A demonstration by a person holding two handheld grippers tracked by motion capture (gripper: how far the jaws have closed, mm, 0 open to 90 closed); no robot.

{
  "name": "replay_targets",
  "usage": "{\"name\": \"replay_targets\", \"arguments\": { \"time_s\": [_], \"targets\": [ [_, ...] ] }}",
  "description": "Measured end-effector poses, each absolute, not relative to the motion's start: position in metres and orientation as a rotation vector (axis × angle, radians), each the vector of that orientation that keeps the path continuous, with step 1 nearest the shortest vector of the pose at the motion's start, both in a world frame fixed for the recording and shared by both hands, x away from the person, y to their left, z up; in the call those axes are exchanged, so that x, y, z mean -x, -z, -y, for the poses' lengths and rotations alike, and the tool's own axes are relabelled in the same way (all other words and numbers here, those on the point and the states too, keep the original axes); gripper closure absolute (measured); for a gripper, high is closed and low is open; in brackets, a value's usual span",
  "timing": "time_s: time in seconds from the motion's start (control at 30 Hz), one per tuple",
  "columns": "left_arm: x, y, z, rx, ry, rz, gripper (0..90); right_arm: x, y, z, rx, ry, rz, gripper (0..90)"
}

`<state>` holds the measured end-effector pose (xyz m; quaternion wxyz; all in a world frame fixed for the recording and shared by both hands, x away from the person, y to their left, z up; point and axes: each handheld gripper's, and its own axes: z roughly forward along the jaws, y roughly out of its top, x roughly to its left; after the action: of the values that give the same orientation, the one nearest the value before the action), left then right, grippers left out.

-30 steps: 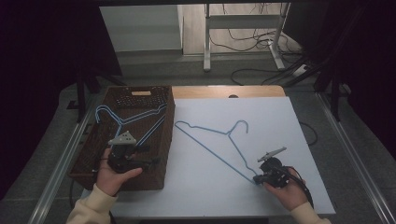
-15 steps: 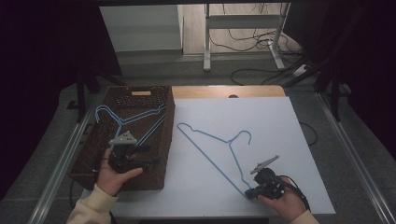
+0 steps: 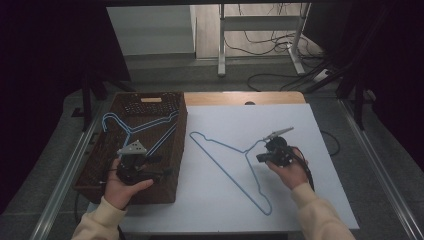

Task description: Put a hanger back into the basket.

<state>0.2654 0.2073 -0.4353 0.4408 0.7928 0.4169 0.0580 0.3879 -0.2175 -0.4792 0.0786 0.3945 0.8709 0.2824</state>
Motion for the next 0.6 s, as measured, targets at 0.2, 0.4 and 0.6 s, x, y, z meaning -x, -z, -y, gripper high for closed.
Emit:
{"name": "replay_targets", "arguments": {
  "time_s": [0.2, 0.4, 0.6],
  "targets": [
    [-0.265, 0.437, -0.207, -1.970, -0.141, -1.035, 27.6, -0.445, 0.496, 0.222, -1.317, -0.756, -2.519, 90.0],
    [-0.265, 0.437, -0.207, -1.973, -0.140, -1.033, 27.6, -0.456, 0.503, 0.235, -1.369, -0.711, -2.489, 90.0],
    [-0.264, 0.437, -0.205, -1.980, -0.142, -1.025, 27.6, -0.449, 0.501, 0.248, -1.390, -0.655, -2.454, 90.0]
  ]
}}
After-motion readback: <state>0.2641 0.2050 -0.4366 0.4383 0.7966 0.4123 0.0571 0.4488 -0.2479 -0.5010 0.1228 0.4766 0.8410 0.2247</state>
